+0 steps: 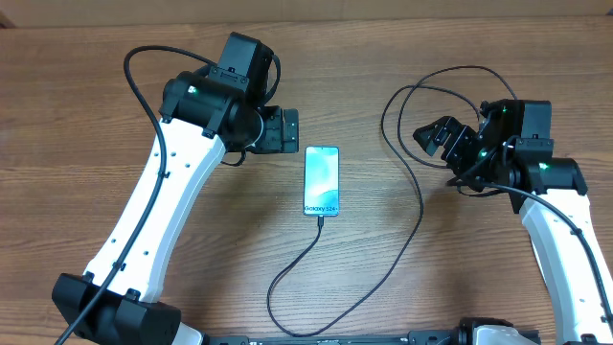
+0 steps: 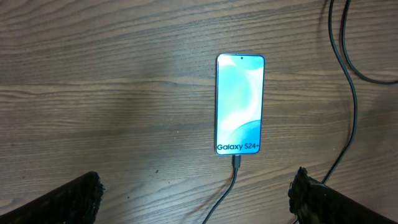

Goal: Plug charger to phone and switch on socket
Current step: 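Move the right gripper right over the white power strip's switch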

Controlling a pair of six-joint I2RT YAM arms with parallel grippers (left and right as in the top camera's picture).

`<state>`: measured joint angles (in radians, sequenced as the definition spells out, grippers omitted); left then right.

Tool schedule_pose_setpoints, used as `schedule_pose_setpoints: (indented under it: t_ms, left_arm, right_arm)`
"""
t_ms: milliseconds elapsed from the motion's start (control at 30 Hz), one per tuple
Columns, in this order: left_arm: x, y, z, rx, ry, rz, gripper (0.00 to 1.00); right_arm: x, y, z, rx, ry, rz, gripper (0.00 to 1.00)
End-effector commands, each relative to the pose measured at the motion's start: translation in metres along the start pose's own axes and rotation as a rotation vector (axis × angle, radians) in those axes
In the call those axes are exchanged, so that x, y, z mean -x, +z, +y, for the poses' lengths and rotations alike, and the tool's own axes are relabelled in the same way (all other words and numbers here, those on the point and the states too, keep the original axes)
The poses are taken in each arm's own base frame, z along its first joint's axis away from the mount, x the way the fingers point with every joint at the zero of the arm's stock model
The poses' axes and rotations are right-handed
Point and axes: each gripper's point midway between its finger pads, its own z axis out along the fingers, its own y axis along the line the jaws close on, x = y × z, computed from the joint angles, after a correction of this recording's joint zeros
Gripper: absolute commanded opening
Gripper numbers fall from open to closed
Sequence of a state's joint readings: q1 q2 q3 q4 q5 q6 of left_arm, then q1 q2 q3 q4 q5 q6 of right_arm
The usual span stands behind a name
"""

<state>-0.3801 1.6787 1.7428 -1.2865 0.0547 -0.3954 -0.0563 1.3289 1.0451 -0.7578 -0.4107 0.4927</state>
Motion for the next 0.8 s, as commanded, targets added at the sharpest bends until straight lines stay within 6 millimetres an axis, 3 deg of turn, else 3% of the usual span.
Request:
schedule_pose_setpoints:
  t_ms: [0, 433, 600, 767]
  left_arm:
    - [0.004, -0.005, -0.003, 0.002, 0.024, -0.024, 0.99]
    - [0.004, -0.005, -0.003, 0.001, 0.024, -0.024, 0.99]
    - [0.004, -0.005, -0.003, 0.001, 0.024, -0.024, 0.99]
    - [0.004, -0.005, -0.003, 0.001, 0.024, -0.024, 0.99]
  right_arm:
    - [0.003, -0.003, 0.004, 0.005, -0.027, -0.021, 1.0]
    - [0.005, -0.006, 0.001, -0.001, -0.01, -0.019, 1.0]
    - [0.018, -0.034, -0.005, -0.016, -0.036, -0.014, 1.0]
    - [0.05, -0.062, -0.021, -0.07, -0.063, -0.032, 1.0]
